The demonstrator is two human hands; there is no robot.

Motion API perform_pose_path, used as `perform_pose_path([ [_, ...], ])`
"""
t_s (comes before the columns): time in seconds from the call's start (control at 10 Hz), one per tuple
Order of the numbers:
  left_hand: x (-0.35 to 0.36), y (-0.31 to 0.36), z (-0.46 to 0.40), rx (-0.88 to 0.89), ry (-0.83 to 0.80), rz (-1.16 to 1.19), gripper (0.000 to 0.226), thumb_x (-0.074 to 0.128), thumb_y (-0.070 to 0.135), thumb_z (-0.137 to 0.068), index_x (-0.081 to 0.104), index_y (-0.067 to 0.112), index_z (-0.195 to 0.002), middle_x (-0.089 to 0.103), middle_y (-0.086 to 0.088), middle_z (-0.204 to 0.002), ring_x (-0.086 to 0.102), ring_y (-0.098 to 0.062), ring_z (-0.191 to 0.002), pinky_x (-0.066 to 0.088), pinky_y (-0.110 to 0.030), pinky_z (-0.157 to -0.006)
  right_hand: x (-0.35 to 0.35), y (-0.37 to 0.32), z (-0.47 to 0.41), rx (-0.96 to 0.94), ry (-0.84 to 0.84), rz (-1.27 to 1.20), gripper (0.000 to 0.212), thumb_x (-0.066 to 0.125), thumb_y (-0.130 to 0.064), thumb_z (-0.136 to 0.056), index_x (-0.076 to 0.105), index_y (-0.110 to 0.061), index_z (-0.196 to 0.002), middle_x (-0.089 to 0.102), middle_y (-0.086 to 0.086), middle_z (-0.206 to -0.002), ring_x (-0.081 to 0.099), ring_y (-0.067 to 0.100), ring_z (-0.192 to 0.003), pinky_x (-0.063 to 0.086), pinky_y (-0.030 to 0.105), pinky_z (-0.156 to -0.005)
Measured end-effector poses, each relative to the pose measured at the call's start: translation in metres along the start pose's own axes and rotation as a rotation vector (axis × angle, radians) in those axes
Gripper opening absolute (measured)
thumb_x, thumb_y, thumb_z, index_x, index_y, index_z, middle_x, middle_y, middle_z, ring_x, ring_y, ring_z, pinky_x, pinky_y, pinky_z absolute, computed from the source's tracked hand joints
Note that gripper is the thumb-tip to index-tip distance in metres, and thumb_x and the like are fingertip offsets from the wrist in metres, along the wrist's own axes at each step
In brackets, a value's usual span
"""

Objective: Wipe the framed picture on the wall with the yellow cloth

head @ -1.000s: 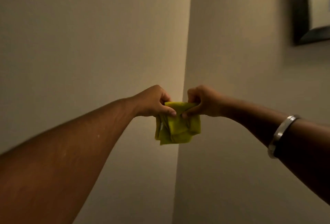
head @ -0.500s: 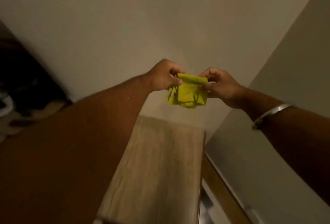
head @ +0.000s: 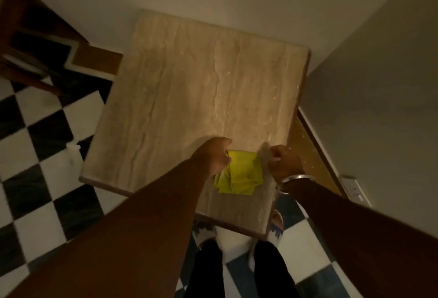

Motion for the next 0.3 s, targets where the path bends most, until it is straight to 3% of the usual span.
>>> perform_pose_path([
  [0.1, -0.058, 0.039, 0.022, 0.044, 0.043, -0.325, 0.071, 0.061, 0.031, -0.09, 0.026, 0.023, -0.152, 0.029, -0.007, -0.16, 0.031, -0.028, -0.144, 0.031, -0.042, -0.117, -0.051, -0.054, 0.001, -0.195, 0.041, 0.224, 0.054, 0.06, -0.021, -0.085, 0.045, -0.012, -0.136, 0.051, 0.019, -0.138, 0.048, 0.037, -0.125, 0.041, 0.043, -0.103],
  [0.2, -0.206, 0.15, 0.09, 0.154, 0.339, -0.544, 0.092, 0.06, 0.052, -0.086, 0.004, 0.028, -0.154, 0.009, -0.006, -0.166, 0.016, -0.032, -0.149, 0.026, -0.05, -0.117, -0.184, -0.209, 0.026, -0.546, 0.304, 0.504, 0.079, 0.058, -0.047, -0.082, 0.02, -0.027, -0.148, 0.027, 0.013, -0.156, 0.03, 0.036, -0.141, 0.031, 0.049, -0.11],
  [0.3, -0.303, 0.222, 0.16, 0.243, 0.67, -0.527, 0.113, 0.058, 0.07, -0.075, -0.013, 0.027, -0.153, -0.006, -0.01, -0.166, 0.002, -0.035, -0.151, 0.011, -0.055, -0.12, -0.281, -0.312, 0.066, -0.737, 0.604, 0.559, 0.095, 0.053, -0.068, -0.072, 0.008, -0.034, -0.148, 0.017, 0.01, -0.16, 0.021, 0.039, -0.144, 0.026, 0.055, -0.111],
])
Point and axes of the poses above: each hand's wrist, its own z-axis away from the middle knuckle, its own x-axis out of the palm, y = z × x, the point moved 2 cm from there along -z, towards the middle knuckle
